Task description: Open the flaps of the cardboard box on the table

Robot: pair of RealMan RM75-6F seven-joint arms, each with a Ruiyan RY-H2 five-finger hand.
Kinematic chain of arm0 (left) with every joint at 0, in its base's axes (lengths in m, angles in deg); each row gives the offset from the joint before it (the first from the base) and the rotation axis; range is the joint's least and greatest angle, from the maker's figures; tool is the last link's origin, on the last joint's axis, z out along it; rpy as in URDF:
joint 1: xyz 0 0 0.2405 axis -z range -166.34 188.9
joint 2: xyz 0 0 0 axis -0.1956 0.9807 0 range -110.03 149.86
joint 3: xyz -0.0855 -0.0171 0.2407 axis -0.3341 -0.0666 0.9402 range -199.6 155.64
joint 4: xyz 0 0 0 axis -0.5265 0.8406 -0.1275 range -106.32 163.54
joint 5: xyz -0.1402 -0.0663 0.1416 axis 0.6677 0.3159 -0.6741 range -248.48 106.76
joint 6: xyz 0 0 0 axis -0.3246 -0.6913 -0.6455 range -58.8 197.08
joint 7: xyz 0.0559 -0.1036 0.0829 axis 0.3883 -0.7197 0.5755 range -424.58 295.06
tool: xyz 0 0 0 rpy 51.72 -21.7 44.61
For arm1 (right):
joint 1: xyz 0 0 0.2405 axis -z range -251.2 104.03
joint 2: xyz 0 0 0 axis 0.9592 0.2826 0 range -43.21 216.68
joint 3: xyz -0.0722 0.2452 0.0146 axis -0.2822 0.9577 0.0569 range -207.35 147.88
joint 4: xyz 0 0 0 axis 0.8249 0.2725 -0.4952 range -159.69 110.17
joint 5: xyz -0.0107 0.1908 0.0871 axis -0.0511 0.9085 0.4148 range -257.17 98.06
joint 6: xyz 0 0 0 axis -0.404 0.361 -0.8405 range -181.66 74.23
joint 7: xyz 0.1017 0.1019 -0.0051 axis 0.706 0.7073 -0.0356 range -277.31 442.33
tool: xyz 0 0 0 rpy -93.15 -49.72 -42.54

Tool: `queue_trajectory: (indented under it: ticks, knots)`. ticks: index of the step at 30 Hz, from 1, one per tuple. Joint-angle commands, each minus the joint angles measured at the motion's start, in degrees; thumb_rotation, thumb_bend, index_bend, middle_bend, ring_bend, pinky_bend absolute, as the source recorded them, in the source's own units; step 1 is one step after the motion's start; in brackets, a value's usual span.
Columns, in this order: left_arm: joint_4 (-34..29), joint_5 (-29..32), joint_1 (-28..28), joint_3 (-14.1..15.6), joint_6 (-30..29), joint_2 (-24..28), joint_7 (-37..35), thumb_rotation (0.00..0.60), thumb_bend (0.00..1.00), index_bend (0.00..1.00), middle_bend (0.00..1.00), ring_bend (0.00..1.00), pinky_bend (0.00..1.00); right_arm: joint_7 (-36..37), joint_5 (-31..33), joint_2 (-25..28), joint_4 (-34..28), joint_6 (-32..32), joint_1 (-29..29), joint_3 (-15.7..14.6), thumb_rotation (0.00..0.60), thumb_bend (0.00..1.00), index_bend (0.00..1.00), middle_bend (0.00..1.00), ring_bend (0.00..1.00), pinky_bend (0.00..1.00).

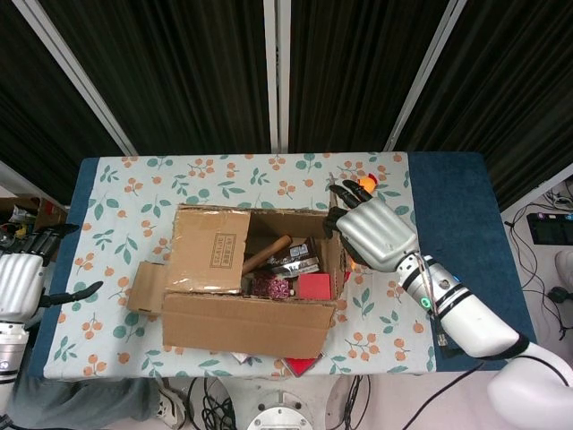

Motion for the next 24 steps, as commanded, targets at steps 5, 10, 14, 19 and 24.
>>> queue_trajectory:
  ticks: [5,10,14,19,24]
  knots:
    - [-1.2,0.1,0.9,-0.1,1.0,0.1,1.6,0.337,0.00,0.21,0.22,0.21,0.25,11.9,-10.4,5.2,2.0,-2.2,9.7,1.5,0.600,0.69,0.34,0.23,0.00,0.00]
    - [-1.9,0.0,1.5,-0.2,1.4,0.1,2.4,0.336,0.00,0.21,0.22,0.21,0.25,19.2,-14.7,7.1,5.1,-6.0,13.5,1.8,0.600,0.68,0.30,0.24,0.00,0.00]
    - [-2.5,-0.1,1.7,-0.5,1.1,0.1,3.0,0.339,0.00,0.21,0.22,0.21,0.25,25.8,-19.8,7.4,7.4,-5.6,17.1,2.9,0.600,0.67,0.25,0.25,0.00,0.00]
    - [-3.3,0.0,2.2,-1.0,1.0,0.5,3.7,0.341,0.00,0.21,0.22,0.21,0.25,32.7,-26.0,8.5,9.3,-4.1,21.1,3.4,0.600,0.66,0.18,0.26,0.00,0.00]
    - [-4.7,-0.1,3.5,-2.1,1.4,0.7,4.2,0.335,0.00,0.21,0.22,0.21,0.25,37.1,-31.8,8.5,11.0,-0.2,25.2,3.2,0.600,0.63,0.08,0.19,0.00,0.00]
